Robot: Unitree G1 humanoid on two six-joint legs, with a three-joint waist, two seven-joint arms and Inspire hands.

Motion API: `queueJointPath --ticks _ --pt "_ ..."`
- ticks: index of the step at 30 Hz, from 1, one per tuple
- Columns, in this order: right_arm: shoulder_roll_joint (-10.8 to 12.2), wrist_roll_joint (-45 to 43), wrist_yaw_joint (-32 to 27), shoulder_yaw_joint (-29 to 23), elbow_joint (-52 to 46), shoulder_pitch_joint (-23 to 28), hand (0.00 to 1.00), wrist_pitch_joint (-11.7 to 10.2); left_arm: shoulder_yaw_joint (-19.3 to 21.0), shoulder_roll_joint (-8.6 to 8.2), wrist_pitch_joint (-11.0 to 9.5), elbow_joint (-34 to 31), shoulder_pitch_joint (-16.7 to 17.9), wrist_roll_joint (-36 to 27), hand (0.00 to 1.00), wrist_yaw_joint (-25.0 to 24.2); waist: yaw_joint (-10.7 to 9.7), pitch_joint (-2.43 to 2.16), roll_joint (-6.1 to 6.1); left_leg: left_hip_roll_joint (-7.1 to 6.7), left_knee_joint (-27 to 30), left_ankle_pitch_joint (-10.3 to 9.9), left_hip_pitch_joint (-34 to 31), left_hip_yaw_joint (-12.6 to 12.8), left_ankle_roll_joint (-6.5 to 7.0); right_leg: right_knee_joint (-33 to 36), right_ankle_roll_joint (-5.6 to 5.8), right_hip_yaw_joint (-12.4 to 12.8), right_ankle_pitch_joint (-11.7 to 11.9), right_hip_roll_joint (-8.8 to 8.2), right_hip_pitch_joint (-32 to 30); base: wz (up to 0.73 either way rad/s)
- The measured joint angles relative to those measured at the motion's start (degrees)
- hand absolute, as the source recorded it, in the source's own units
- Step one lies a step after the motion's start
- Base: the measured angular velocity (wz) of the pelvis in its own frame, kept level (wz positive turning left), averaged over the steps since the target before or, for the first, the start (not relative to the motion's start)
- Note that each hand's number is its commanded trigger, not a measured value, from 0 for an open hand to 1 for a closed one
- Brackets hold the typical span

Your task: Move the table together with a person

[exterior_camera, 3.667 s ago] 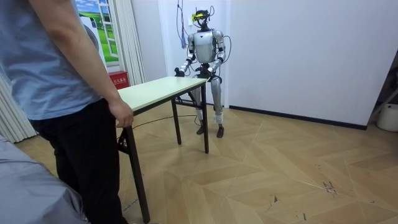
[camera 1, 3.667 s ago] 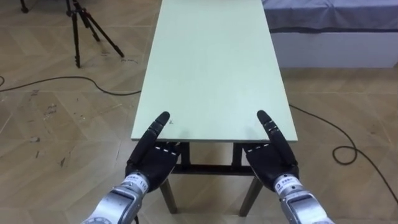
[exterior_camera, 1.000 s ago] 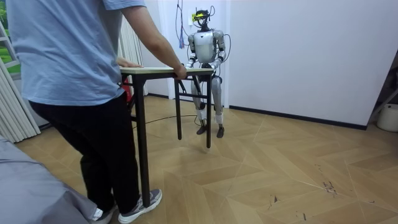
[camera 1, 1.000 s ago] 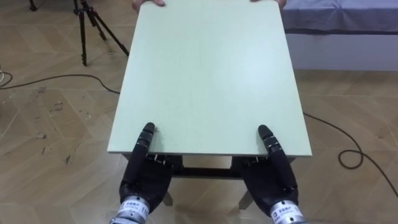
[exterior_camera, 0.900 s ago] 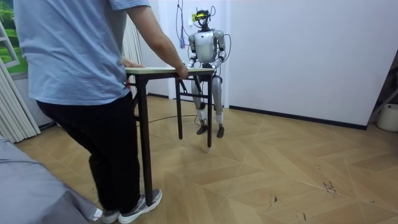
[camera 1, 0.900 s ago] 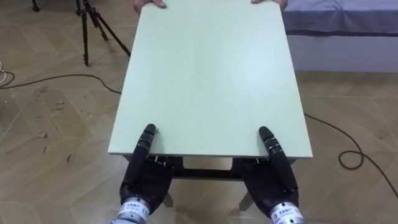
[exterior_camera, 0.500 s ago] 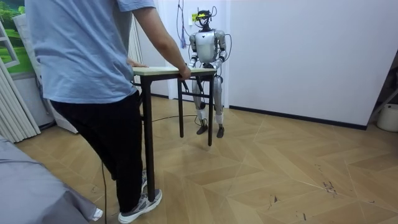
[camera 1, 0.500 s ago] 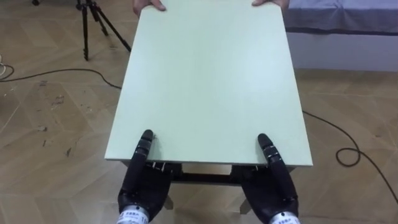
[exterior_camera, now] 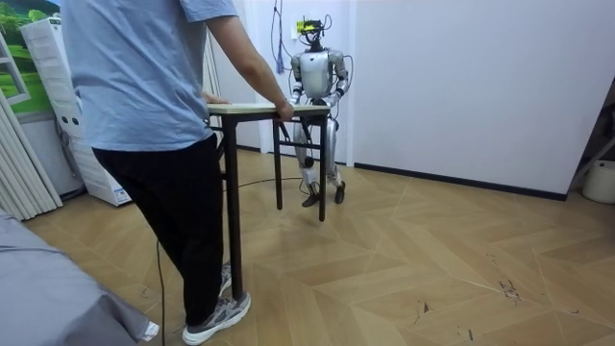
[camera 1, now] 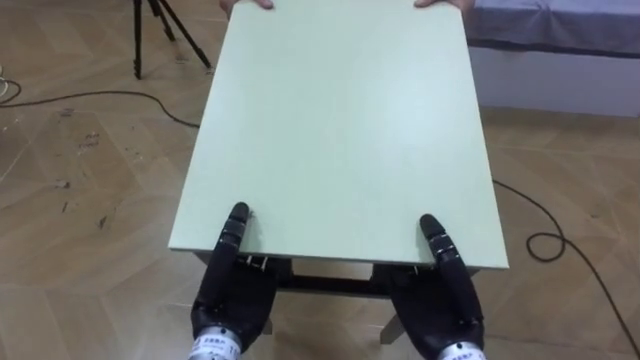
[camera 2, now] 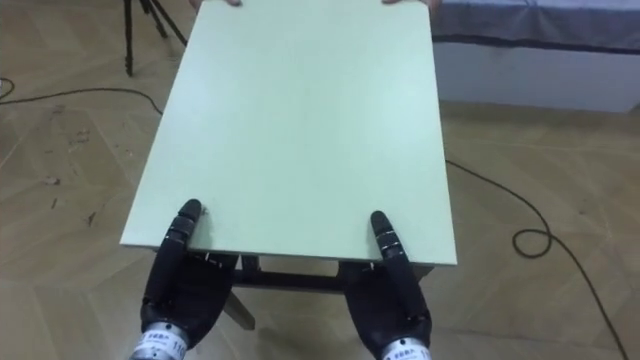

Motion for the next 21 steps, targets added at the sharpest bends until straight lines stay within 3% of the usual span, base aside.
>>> queueJointPath --ticks 2,4,6,7,8,9,10,12,14,16,17,18,19,20,21 --pt "-0.1 0.0 0.0 0.5 0.0 0.2 1.00 0.1 0.1 1.31 0.0 0.0 -0.2 -0.9 1.00 -0.1 -1.7 0.43 -0.91 -1.01 -3.3 -1.3 1.0 -0.3 0.29 1.9 -0.13 -0.8 -0.2 -0.91 -0.7 0.41" --pt "-1.0 -0.2 0.0 1.0 -0.9 0.1 1.00 -0.2 0.0 1.32 0.1 -0.2 -0.2 -1.6 1.00 -0.1 -2.1 0.37 -0.69 -2.32 -7.1 -3.0 2.7 -0.6 -1.42 0.9 -0.39 -1.1 0.6 -1.99 -1.6 0.13" --pt "-2.0 0.4 -0.1 1.1 -2.0 -0.7 1.00 -1.3 0.0 0.12 0.1 -0.5 -1.0 -1.1 1.00 -0.2 -2.1 0.56 1.74 -1.91 -8.9 -7.9 5.0 -1.1 -1.92 1.8 -1.46 -3.4 1.7 -1.54 -4.4 -0.07" --pt "-2.0 0.5 -0.1 1.1 -2.0 -1.1 1.00 -1.4 0.0 0.31 0.1 -0.5 -1.4 -1.2 1.00 -0.2 -2.2 0.56 1.93 -2.09 -10.9 -8.9 6.2 -1.4 -1.77 2.3 -1.64 -3.8 1.9 -1.66 -5.4 0.13" --pt "-1.7 0.9 -0.1 1.0 -2.0 -1.7 1.00 -1.8 0.0 0.39 0.1 -0.4 -2.7 -1.1 1.00 -0.1 -2.9 0.55 1.96 -2.76 -16.6 -11.9 8.6 -1.5 -1.60 2.6 -1.85 -4.7 2.6 -1.91 -7.1 0.33" --pt "-1.2 0.9 -0.1 0.5 -2.0 -2.4 1.00 -1.8 0.0 0.51 0.0 0.0 -4.2 -1.1 1.00 -0.1 -3.4 0.55 1.98 -3.25 -22.2 -14.5 10.4 -1.6 -1.17 2.5 -2.09 -5.6 3.8 -2.07 -8.8 0.31" --pt "-1.1 0.9 -0.1 0.2 -2.0 -2.9 1.00 -1.8 0.0 0.62 0.0 0.2 -5.0 -1.1 1.00 -0.1 -3.4 0.54 2.02 -3.40 -24.4 -15.4 11.0 -1.5 -0.78 2.2 -2.20 -5.9 4.5 -2.12 -9.6 0.19" --pt "-0.5 0.5 -0.1 -1.5 -1.6 -3.7 1.00 -0.9 -0.1 0.62 0.0 1.8 -7.5 -1.1 1.00 -0.1 -3.7 0.47 1.82 -4.51 -30.9 -17.4 12.2 -0.6 1.38 1.6 -2.17 -6.7 7.3 -3.31 -11.9 0.15" --pt "-0.5 -0.2 -0.1 -2.6 -1.4 -3.2 1.00 0.9 -0.2 0.55 0.1 2.2 -7.0 -1.2 1.00 -0.1 -4.1 0.26 1.32 -6.16 -31.3 -15.7 11.2 0.0 3.13 -0.4 -1.62 -5.8 10.2 -4.60 -11.9 -0.08" --pt "-0.5 -0.9 -0.1 -3.5 -1.3 -2.0 1.00 2.5 -0.3 0.23 0.5 2.2 -5.4 -1.4 1.00 -0.2 -4.5 0.00 0.77 -8.35 -32.1 -14.1 11.0 0.9 4.62 -2.2 -0.49 -4.4 12.7 -6.00 -11.5 -0.13" --pt "-0.4 -1.3 -0.1 -3.8 -1.3 -1.2 1.00 3.0 -0.3 0.10 0.9 2.2 -4.6 -1.4 1.00 -0.2 -5.0 -0.25 0.08 -9.77 -32.8 -12.7 10.9 1.5 5.57 -3.3 1.98 -3.2 14.1 -7.03 -11.5 -0.12" --pt "-0.2 -1.5 -0.1 -4.1 -1.3 -1.1 1.00 3.6 -0.4 0.04 0.9 2.3 -4.2 -1.9 1.00 -0.2 -5.1 -0.26 0.01 -10.37 -33.3 -11.4 10.2 2.5 6.52 -5.4 8.29 -1.2 16.5 -7.14 -11.5 -0.15" --pt "-0.5 -1.8 -0.1 -4.4 -1.3 -1.2 1.00 4.0 -0.4 0.07 1.0 2.3 -4.1 -2.3 1.00 -0.2 -5.1 -0.28 0.06 -10.34 -33.4 -10.7 9.5 2.9 7.00 -5.7 11.12 0.0 17.7 -7.27 -11.7 0.00" --pt "-0.4 -2.0 -0.1 -5.0 -1.3 -0.8 1.00 4.6 -0.7 0.26 1.0 2.4 -4.2 -2.3 1.00 0.0 -5.8 -0.25 -0.06 -10.33 -33.4 -9.7 8.4 4.2 7.69 0.0 11.20 2.8 15.5 -8.61 -13.2 0.38" --pt "-0.2 -1.9 -0.1 -5.4 -1.4 0.1 1.00 5.0 -1.2 0.42 1.1 2.4 -4.2 -2.2 1.00 0.2 -7.1 -0.36 -0.37 -10.32 -33.9 -8.4 7.8 5.2 8.15 10.1 10.55 3.9 9.3 -11.17 -14.1 0.56"
